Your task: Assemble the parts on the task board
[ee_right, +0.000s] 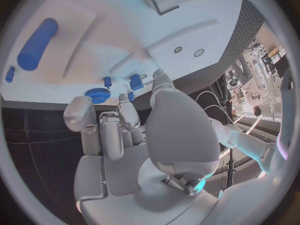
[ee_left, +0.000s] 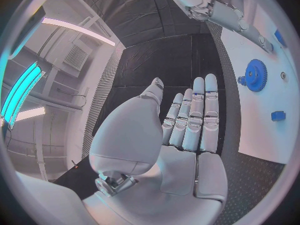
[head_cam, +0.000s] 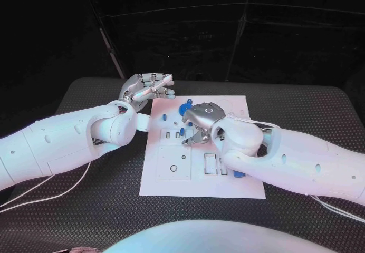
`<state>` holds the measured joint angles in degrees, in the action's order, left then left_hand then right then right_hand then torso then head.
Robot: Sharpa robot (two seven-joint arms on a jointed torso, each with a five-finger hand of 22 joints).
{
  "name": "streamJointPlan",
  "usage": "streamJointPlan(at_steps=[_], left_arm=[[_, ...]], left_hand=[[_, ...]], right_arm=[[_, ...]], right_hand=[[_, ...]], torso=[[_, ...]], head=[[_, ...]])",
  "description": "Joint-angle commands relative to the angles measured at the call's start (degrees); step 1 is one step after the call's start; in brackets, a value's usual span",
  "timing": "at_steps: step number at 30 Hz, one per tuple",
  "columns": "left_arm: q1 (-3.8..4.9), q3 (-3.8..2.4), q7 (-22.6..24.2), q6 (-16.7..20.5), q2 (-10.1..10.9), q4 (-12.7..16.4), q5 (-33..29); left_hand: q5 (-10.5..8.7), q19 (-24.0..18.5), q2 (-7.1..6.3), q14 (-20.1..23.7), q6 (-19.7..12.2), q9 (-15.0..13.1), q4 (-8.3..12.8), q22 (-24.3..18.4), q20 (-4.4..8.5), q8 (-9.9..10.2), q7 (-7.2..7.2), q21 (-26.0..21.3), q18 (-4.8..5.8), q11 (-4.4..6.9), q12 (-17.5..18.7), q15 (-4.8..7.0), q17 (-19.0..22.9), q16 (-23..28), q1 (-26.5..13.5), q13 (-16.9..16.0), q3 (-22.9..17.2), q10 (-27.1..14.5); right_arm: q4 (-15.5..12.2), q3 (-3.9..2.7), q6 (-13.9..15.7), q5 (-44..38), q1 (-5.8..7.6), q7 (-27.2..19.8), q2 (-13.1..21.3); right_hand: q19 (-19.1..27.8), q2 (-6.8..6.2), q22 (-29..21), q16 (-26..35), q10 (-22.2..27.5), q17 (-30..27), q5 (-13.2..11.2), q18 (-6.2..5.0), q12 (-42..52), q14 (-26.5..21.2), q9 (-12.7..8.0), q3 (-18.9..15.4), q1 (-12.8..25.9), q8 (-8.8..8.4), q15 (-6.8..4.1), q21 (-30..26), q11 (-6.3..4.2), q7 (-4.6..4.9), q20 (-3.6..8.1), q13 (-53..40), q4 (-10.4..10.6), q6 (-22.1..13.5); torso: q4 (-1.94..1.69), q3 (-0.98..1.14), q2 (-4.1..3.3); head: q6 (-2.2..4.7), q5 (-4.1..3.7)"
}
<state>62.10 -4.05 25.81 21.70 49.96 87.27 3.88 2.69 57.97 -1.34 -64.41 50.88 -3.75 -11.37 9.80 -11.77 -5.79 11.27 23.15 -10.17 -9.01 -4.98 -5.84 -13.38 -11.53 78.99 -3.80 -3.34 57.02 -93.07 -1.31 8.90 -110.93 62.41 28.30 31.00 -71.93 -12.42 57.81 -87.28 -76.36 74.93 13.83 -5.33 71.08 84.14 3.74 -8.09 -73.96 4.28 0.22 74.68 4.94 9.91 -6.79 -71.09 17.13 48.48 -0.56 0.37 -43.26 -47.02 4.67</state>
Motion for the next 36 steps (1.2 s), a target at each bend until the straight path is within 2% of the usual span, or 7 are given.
streamJointPlan(at_steps=[1,5,15,17,22,29,36], left_arm=[[0.02,-0.06,0.1,-0.6,0.0,-0.2,0.2],[-0.1,-0.05,-0.7,-0.7,-0.2,-1.0,1.6],[0.2,-0.09,-18.2,-11.2,0.5,-2.6,23.7],[0.85,-0.1,-22.1,-14.2,0.6,-2.7,29.3],[3.76,-0.1,-31.9,-22.5,-0.8,-4.8,42.1],[7.33,0.36,-41.8,-29.4,-5.0,-7.1,55.8],[9.57,2.44,-50.6,-32.5,-9.9,-9.8,61.5]], left_hand=[[0.07,0.1,0.33,0.0,-0.1,0.0,0.1,-0.1,-0.23,0.3,-0.47,-0.4,-0.19,-0.49,0.3,-0.36,-0.1,0.4,0.3,0.0,0.3,0.1],[0.07,0.3,0.36,-0.2,0.0,-0.1,0.2,-0.1,-0.2,0.4,-0.56,-0.3,-0.23,-0.39,0.3,-0.28,-0.2,0.3,0.4,0.0,0.4,0.3],[0.65,11.8,0.98,-18.2,9.0,-1.5,-1.4,4.2,5.15,-2.9,-2.82,8.6,-0.37,4.94,-7.2,5.62,-9.0,-10.6,-2.5,-3.8,1.7,17.3],[0.77,15.0,0.99,-22.1,10.5,-2.0,-2.7,9.0,6.46,-3.5,-4.02,14.3,0.02,6.26,-9.8,6.92,-26.6,-29.2,-4.0,-5.5,2.3,20.6],[0.64,23.1,0.91,-24.7,13.4,-6.6,-4.8,48.8,9.08,-7.2,-6.9,47.0,5.12,8.15,-23.4,9.06,-71.9,-74.2,-7.6,-17.6,4.5,20.7],[0.85,23.8,1.82,-25.6,12.3,-15.0,-5.1,60.5,9.34,-13.2,-8.01,55.8,6.45,9.16,-49.1,9.81,-76.6,-78.5,-11.7,-43.5,8.2,18.8],[0.24,23.9,1.68,-25.6,9.4,-21.0,-5.4,63.9,9.18,-16.4,-7.66,58.1,6.84,9.49,-56.1,9.62,-76.6,-78.5,-14.6,-51.3,13.1,17.6]], right_arm=[[-2.3,-0.08,12.6,2.9,0.09,-10.4,2.6],[-4.7,-0.24,17.2,8.5,0.1,-18.8,6.7],[-7.5,-5.84,20.7,49.1,0.71,-30.8,18.8],[-6.9,-6.33,20.6,55.4,1.15,-31.7,20.3],[-4.3,-6.92,20.5,64.2,1.92,-31.8,22.6],[-2.1,-7.09,19.8,65.3,2.18,-29.2,22.4],[-0.9,-7.12,19.1,63.6,2.22,-27.9,21.3]], right_hand=[[1.9,0.15,-2.7,1.1,1.2,7.0,0.1,-1.41,-1.0,3.9,0.0,-2.7,-0.9,-0.15,0.31,-1.6,-0.15,-0.26,0.01,1.1,0.1,-1.4],[3.1,1.32,-4.6,2.0,2.4,5.3,-0.4,-1.75,-2.1,3.3,0.1,-2.5,-1.9,0.39,0.22,-2.8,-0.26,-0.41,0.09,2.4,0.0,-1.6],[14.6,9.15,-26.5,15.4,11.3,-13.4,0.6,-5.33,-15.2,-1.6,0.3,0.0,-7.6,4.04,-0.24,-17.7,-0.7,-0.71,0.7,16.4,-1.4,3.4],[14.4,9.83,-27.8,20.4,12.9,-18.9,0.7,-5.25,-18.5,-2.8,0.3,-0.5,-8.1,4.44,-0.35,-19.6,-0.84,-0.83,0.89,19.9,-1.8,4.0],[13.2,10.93,-29.9,26.1,14.4,-23.9,3.2,-5.28,-22.7,-2.8,0.1,-1.3,-9.2,4.57,-0.49,-22.7,-1.02,-1.01,1.18,24.8,-2.9,4.3],[12.6,11.08,-31.0,29.9,15.3,-27.0,7.6,-5.24,-25.1,-3.1,0.1,-1.7,-9.7,4.69,-0.58,-24.4,-1.09,-1.06,1.29,27.5,-3.0,4.4],[12.3,10.94,-31.4,30.5,15.2,-27.1,7.8,-5.24,-25.2,-2.9,0.1,-2.1,-9.6,4.62,-0.56,-24.9,-1.06,-1.02,1.3,27.9,-2.9,4.1]], torso=[[0.11,-0.04,0.09],[0.11,0.05,0.41],[0.46,0.59,2.83],[0.6,0.7,3.45],[0.76,1.01,4.84],[0.55,1.17,5.62],[0.29,1.2,6.11]], head=[[0.29,0.06],[0.41,0.07],[0.91,0.07],[0.66,0.13],[0.01,0.68],[-0.69,1.3],[-1.79,1.84]])
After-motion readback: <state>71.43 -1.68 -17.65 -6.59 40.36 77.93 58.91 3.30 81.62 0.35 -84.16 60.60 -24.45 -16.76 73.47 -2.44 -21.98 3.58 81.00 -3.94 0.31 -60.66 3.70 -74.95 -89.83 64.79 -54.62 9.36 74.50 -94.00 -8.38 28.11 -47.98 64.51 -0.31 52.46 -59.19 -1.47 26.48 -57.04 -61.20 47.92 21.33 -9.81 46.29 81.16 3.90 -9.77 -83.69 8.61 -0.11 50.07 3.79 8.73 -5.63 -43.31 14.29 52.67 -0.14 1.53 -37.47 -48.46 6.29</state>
